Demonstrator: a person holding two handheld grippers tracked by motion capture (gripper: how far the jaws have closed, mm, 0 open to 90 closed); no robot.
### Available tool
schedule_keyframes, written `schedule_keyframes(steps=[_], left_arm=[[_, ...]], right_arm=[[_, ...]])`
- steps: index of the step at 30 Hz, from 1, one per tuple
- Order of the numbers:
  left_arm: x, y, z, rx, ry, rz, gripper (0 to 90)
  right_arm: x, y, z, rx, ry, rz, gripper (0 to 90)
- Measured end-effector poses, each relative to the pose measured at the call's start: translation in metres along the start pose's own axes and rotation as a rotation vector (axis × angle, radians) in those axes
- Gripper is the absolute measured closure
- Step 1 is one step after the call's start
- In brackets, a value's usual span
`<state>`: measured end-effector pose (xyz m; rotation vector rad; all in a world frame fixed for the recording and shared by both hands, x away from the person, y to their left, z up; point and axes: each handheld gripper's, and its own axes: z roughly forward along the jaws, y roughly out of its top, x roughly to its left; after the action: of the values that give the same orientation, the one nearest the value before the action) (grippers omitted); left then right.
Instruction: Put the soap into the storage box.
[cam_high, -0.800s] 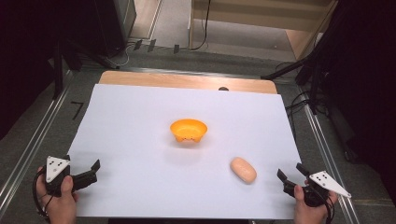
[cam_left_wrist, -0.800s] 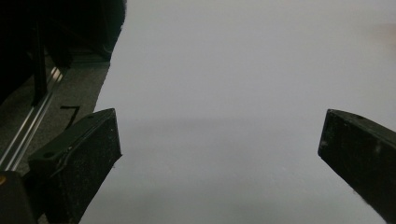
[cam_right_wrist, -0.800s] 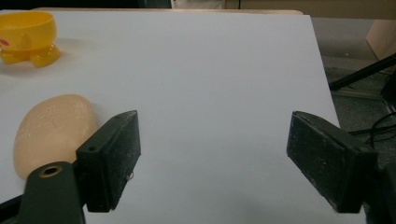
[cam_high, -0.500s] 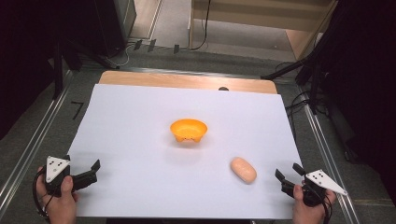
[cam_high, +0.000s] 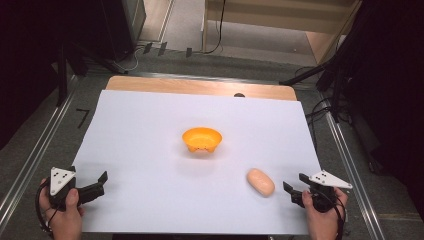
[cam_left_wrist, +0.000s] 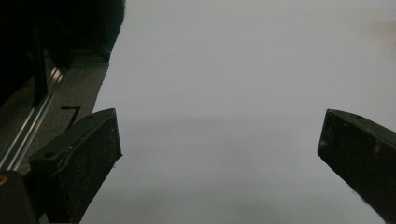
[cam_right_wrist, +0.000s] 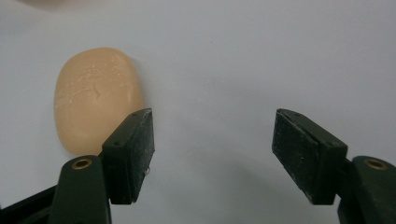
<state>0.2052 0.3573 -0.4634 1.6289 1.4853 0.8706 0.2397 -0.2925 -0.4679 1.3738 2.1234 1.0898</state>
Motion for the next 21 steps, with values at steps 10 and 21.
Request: schedule_keyframes(steps=[10, 21], left_arm=[[0.000, 0.000, 0.000, 0.005, -0.010, 0.004, 0.1], [0.000, 0.001, 0.001, 0.017, -0.019, 0.002, 0.1]], right_arm=[[0.011, 0.017, 0.001, 0.128, 0.017, -0.051, 30.7], [0.026, 0.035, 0.011, 0.338, 0.087, -0.105, 29.0]])
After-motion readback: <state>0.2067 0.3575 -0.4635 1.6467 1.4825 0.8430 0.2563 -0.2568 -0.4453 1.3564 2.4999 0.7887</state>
